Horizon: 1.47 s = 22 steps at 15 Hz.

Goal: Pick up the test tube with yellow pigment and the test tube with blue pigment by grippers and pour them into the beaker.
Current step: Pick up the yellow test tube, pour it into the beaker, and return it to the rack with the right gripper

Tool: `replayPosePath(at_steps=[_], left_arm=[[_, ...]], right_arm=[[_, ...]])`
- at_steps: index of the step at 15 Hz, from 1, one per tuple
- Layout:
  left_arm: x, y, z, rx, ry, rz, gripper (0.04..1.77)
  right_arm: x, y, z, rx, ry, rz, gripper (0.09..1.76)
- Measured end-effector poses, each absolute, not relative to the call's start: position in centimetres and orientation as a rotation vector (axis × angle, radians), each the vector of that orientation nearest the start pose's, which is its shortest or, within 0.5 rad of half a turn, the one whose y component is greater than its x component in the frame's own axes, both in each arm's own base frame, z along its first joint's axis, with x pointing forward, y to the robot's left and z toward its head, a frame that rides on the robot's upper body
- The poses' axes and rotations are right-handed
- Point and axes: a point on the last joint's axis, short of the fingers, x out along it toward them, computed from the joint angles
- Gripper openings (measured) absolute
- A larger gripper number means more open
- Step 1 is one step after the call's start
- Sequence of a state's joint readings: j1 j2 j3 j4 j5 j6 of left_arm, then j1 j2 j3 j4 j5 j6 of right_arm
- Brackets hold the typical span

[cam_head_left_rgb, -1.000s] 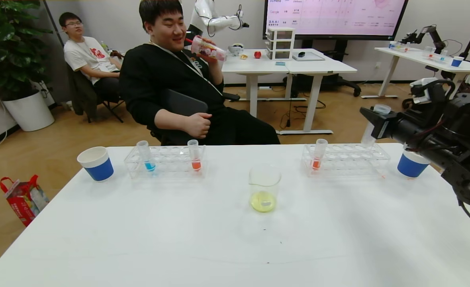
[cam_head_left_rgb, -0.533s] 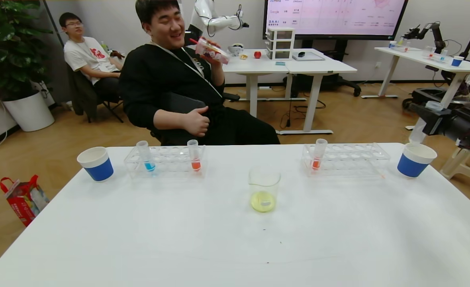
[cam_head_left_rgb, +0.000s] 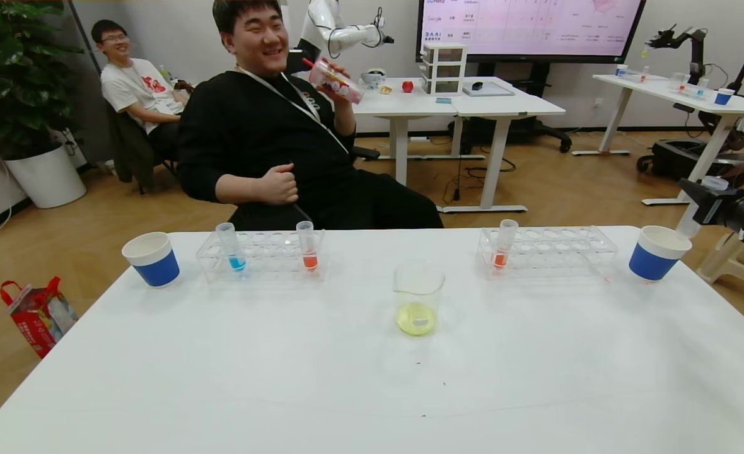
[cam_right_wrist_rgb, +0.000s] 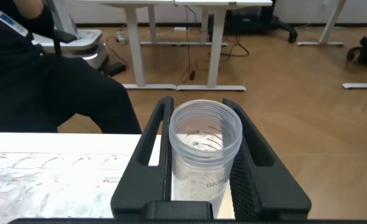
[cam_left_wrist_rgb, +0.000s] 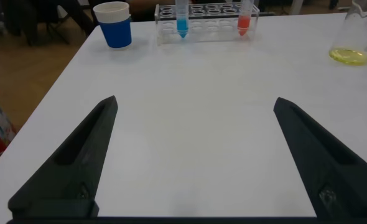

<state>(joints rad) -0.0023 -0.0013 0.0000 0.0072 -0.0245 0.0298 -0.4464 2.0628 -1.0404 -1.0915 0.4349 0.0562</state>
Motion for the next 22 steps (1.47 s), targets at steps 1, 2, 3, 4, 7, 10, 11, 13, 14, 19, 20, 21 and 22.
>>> replayPosePath(at_steps=[1,2,3,4,7,10,11,13,14,19,20,21,22], left_arm=[[-2.3,0.0,7.5,0.03,0.006,-0.027,1.75],[-2.3,0.0,7.5,0.03,0.006,-0.027,1.75],[-2.3,0.0,7.5,0.03,0.006,-0.027,1.75],[-2.3,0.0,7.5,0.03,0.006,-0.026,1.75],[-2.3,-0.1,7.5,0.031,0.006,-0.027,1.75],[-2.3,-0.1,7.5,0.03,0.006,-0.026,1.75],[-2.3,-0.1,7.5,0.03,0.006,-0.027,1.75],[-2.3,0.0,7.5,0.03,0.006,-0.027,1.75],[-2.3,0.0,7.5,0.03,0.006,-0.027,1.75],[-2.3,0.0,7.5,0.03,0.006,-0.027,1.75],[-2.3,0.0,7.5,0.03,0.006,-0.026,1.75],[-2.3,0.0,7.5,0.03,0.006,-0.027,1.75],[-2.3,0.0,7.5,0.03,0.006,-0.027,1.75]], right_arm=[[36.5,-16.4,15.7,0.026,-0.064,-0.011,0.52],[36.7,-16.6,15.1,0.021,-0.072,-0.012,0.52],[37.0,-16.9,14.4,0.018,-0.076,-0.016,0.52],[37.2,-17.1,13.8,0.014,-0.083,-0.019,0.52],[37.8,-17.8,11.3,0.018,-0.07,-0.028,0.52],[38.2,-18.2,9.4,0.036,-0.033,-0.034,0.52],[38.3,-18.2,9.1,0.04,-0.026,-0.035,0.52],[38.3,-18.2,8.8,0.042,-0.023,-0.032,0.52],[38.3,-18.2,8.7,0.042,-0.024,-0.031,0.52],[38.3,-18.1,8.7,0.034,-0.046,-0.023,1.39],[38.3,-18.1,8.7,0.034,-0.049,-0.023,1.63],[38.4,-18.1,8.7,0.034,-0.051,-0.022,1.74],[38.4,-18.1,8.6,0.032,-0.053,-0.021,1.74]])
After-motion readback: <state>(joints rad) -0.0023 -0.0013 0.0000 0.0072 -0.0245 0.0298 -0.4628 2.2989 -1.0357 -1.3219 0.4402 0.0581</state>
